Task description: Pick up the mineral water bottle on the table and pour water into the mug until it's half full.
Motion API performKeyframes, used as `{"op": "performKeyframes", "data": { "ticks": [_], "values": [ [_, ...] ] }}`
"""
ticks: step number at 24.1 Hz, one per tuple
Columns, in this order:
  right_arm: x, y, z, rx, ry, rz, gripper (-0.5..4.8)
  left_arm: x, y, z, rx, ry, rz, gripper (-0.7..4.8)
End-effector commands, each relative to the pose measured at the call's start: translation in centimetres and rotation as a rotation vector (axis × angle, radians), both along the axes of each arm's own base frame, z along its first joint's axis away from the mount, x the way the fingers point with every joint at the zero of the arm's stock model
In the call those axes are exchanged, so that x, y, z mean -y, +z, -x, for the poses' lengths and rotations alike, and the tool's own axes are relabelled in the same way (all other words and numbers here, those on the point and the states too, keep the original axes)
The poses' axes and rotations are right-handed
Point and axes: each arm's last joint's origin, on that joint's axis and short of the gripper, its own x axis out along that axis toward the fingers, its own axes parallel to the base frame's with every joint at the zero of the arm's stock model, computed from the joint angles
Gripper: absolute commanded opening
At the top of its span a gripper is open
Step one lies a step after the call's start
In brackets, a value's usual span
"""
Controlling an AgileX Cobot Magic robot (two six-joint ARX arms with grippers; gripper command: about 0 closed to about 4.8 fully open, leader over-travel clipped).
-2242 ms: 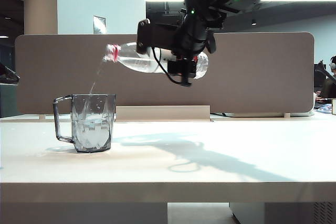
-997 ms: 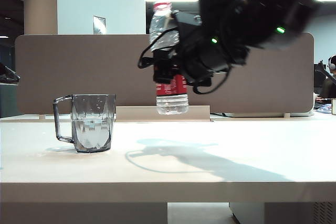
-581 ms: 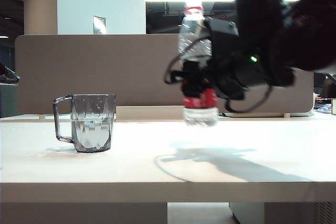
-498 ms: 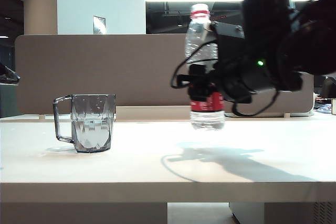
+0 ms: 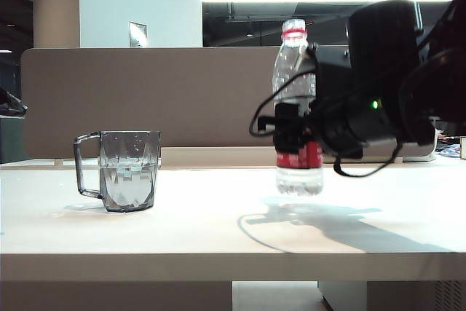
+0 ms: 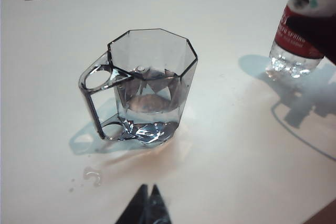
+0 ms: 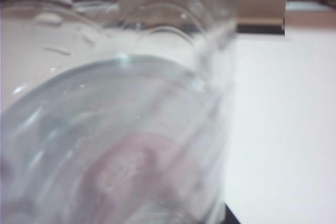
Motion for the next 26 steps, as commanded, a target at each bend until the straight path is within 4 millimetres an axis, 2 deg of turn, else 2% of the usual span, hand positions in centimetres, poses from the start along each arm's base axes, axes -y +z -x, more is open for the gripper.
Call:
{"op": "performKeyframes", "data": {
  "ticks": [1, 9, 10, 12, 19, 23, 26],
  "values": [
    [-0.1, -0.2, -0.2, 0.019, 0.004, -0.016, 2.6, 0.0, 0.2, 0.0, 0.016, -0.003, 0.0, -0.05],
    [-0.3, -1.2, -0.3, 0.021, 0.026, -0.021, 2.73, 0.0, 0.2, 0.0, 0.016, -0.003, 0.0, -0.05],
    [-0.3, -1.2, -0.3, 0.022, 0.026, -0.021, 2.94, 0.0, 0.2, 0.0, 0.016, -0.003, 0.0, -0.05],
    [-0.3, -1.1, -0.3, 0.025, 0.025, -0.022, 4.01, 0.0, 0.2, 0.0, 0.016, -0.003, 0.0, -0.05],
    [-0.2, -1.1, -0.2, 0.023, 0.025, -0.02, 4.74, 0.0, 0.2, 0.0, 0.016, -0.003, 0.0, -0.05],
    [0.2, -0.7, 0.6, 0.03, 0.019, -0.009, 4.79, 0.0, 0.2, 0.0, 0.016, -0.003, 0.0, -0.05],
    [1.1, 0.1, 1.9, 0.042, 0.008, -0.007, 4.79, 0.0, 0.2, 0.0, 0.016, -0.003, 0.0, -0.05]
  ]
}}
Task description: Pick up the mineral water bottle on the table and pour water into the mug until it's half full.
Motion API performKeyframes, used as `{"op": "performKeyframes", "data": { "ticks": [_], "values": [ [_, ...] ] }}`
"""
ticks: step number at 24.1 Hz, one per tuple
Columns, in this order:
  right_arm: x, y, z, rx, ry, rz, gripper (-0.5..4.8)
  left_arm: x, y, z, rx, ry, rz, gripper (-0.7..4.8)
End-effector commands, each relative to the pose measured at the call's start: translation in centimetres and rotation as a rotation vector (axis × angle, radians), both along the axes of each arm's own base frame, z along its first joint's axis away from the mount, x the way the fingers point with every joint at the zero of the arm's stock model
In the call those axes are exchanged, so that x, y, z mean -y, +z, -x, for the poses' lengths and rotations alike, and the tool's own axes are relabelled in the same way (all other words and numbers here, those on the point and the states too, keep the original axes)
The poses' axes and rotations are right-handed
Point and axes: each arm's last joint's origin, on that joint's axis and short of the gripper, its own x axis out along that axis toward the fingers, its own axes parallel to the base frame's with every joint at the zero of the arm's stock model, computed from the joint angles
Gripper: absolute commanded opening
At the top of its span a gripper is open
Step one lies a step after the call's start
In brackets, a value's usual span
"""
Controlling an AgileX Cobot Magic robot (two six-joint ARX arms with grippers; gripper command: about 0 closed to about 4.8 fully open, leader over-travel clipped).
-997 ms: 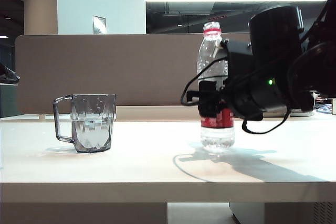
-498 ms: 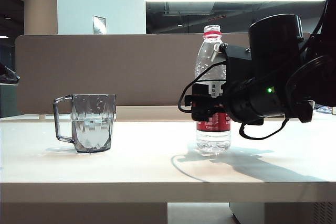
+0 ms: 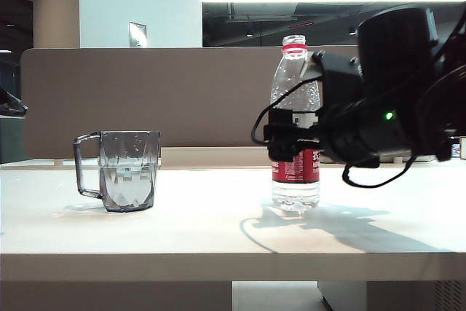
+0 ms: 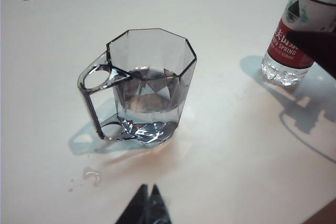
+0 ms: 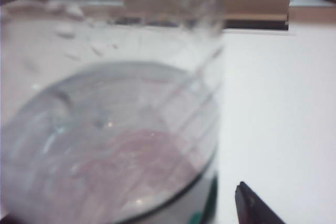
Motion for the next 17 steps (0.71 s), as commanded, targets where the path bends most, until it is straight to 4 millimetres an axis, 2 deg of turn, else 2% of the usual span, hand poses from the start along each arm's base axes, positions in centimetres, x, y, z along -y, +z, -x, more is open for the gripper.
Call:
{"op": "performKeyframes", "data": {
  "ticks": [1, 5, 6, 7, 8, 9, 10, 12, 15, 16, 17],
  "values": [
    [0.8, 1.0, 1.3, 0.033, -0.022, -0.007, 4.79, 0.0, 0.2, 0.0, 0.015, -0.003, 0.0, -0.05],
    [3.0, 1.8, 4.7, 0.04, -0.069, 0.001, 4.79, 0.0, 0.2, 0.0, 0.016, -0.003, 0.0, -0.05],
    [3.7, 2.2, 6.0, 0.047, -0.068, 0.0, 4.49, 0.0, 0.2, 0.0, 0.016, -0.003, 0.0, -0.05],
    [4.4, 2.5, 7.2, 0.043, -0.06, 0.002, 3.25, 0.0, 0.2, 0.0, 0.015, -0.003, 0.0, -0.05],
    [4.8, 2.6, 7.8, 0.04, -0.058, 0.004, 2.63, 0.0, 0.2, 0.0, 0.015, -0.003, 0.0, -0.05],
    [5.4, 2.8, 8.9, 0.028, -0.056, 0.015, 1.39, 0.0, 0.2, 0.0, 0.016, -0.003, 0.0, -0.05],
    [5.7, 2.9, 9.4, 0.013, -0.054, 0.028, 0.84, 0.0, 0.2, 0.0, 0.016, -0.003, 0.0, -0.05],
    [6.0, 3.0, 10.0, -0.021, -0.041, 0.047, 0.46, 0.0, 0.2, 0.0, 0.016, -0.003, 0.0, -0.05],
    [6.3, 3.2, 10.7, -0.085, -0.009, 0.08, 0.39, 0.0, 0.2, 0.0, 0.016, -0.003, 0.0, -0.05],
    [6.6, 3.2, 11.1, -0.122, -0.008, 0.102, -0.01, 0.0, 0.2, 0.0, 0.016, -0.003, 0.0, -0.05],
    [6.7, 3.2, 11.3, -0.137, -0.008, 0.111, -0.05, 0.0, 0.2, 0.0, 0.016, -0.003, 0.0, -0.05]
  ]
}}
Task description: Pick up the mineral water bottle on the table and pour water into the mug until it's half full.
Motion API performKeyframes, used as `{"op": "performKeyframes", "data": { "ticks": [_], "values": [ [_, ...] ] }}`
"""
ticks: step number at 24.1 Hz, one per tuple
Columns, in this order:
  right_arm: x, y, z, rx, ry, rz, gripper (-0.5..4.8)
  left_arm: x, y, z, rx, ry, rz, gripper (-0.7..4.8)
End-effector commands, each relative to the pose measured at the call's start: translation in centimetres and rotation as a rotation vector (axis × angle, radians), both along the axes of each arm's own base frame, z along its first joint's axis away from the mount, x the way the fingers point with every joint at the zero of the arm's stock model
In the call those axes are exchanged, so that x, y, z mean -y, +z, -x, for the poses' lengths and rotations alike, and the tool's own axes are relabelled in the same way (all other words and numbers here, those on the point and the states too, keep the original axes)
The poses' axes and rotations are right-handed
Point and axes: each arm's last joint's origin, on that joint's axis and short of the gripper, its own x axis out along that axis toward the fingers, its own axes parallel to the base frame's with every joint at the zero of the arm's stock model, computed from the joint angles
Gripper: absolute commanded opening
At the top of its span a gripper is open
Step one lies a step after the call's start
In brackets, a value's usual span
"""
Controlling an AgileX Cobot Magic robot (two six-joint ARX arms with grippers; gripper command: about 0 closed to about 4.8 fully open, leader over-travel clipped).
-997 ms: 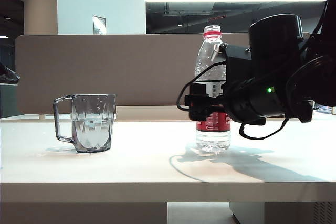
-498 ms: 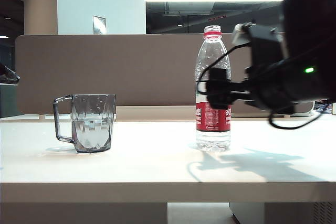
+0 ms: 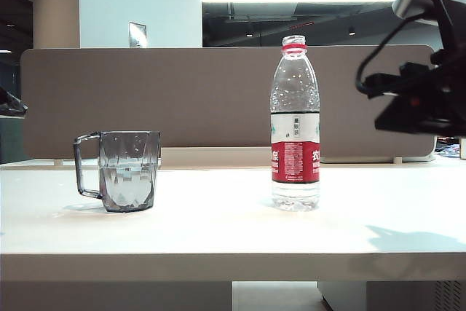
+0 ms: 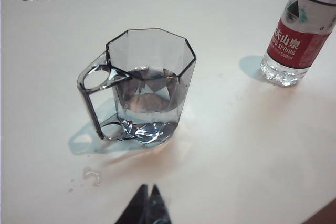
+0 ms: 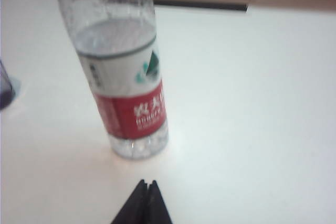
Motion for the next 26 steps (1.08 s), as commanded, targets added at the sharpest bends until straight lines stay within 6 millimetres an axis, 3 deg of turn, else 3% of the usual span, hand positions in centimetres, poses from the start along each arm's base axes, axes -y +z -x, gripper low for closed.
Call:
{"op": "performKeyframes", "data": {
  "ticks": [1, 7, 13, 26],
  "values": [
    [0.4, -0.4, 0.8, -0.098, 0.011, 0.056, -0.06, 0.0, 0.2, 0.0, 0.016, -0.003, 0.0, -0.05],
    [0.9, -0.3, 2.0, -0.144, 0.082, 0.083, -0.06, 0.0, 0.2, 0.0, 0.016, -0.003, 0.0, -0.05],
    [2.1, -1.4, 4.3, -0.064, 0.123, 0.038, -0.06, 0.0, 0.2, 0.0, 0.016, -0.003, -0.001, -0.05],
    [2.6, -2.7, 5.2, -0.097, 0.138, 0.035, -0.06, 0.0, 0.2, 0.0, 0.016, -0.003, 0.0, -0.05]
  ]
}}
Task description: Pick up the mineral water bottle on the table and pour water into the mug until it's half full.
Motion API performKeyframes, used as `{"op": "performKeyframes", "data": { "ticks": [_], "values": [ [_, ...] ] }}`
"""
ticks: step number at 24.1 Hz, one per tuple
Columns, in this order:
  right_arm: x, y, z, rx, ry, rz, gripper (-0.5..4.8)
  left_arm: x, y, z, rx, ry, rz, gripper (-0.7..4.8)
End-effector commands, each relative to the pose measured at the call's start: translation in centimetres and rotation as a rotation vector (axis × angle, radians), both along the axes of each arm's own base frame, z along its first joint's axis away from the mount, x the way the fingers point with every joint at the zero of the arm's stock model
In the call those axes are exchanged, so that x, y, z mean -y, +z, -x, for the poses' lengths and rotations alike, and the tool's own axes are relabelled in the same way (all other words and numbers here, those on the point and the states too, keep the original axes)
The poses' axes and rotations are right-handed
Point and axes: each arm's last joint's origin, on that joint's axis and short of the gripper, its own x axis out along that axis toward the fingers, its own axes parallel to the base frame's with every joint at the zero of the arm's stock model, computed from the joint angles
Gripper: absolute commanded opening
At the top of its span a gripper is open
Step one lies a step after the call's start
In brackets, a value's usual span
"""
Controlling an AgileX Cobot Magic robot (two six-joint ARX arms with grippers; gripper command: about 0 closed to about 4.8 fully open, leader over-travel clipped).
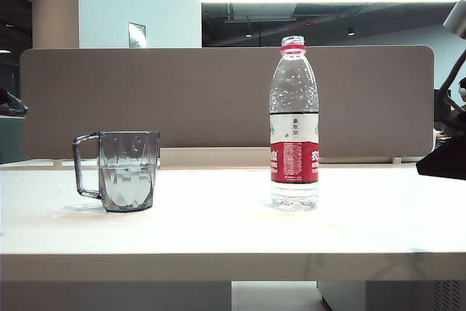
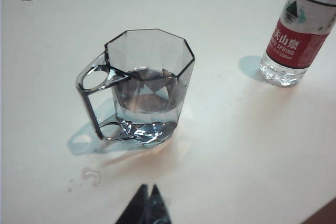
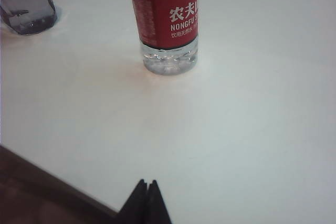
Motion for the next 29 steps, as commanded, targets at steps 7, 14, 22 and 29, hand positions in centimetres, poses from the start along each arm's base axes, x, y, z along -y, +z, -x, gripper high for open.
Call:
{"op": "performKeyframes", "data": {
  "ticks": [7, 14, 22, 29],
  "values": [
    [0.3, -1.1, 0.4, -0.087, -0.011, 0.05, -0.05, 0.0, 0.2, 0.0, 0.016, -0.003, 0.0, -0.05],
    [1.4, -0.6, 0.5, -0.064, -0.083, 0.034, -0.05, 0.0, 0.2, 0.0, 0.016, -0.003, 0.0, -0.05],
    [4.0, 1.4, 0.2, 0.109, -0.281, -0.047, -0.05, 0.0, 0.2, 0.0, 0.016, -0.003, 0.0, -0.05],
    [6.1, 3.8, 1.3, 0.352, -0.438, -0.117, -0.05, 0.0, 0.2, 0.0, 0.016, -0.003, 0.0, -0.05]
  ]
}}
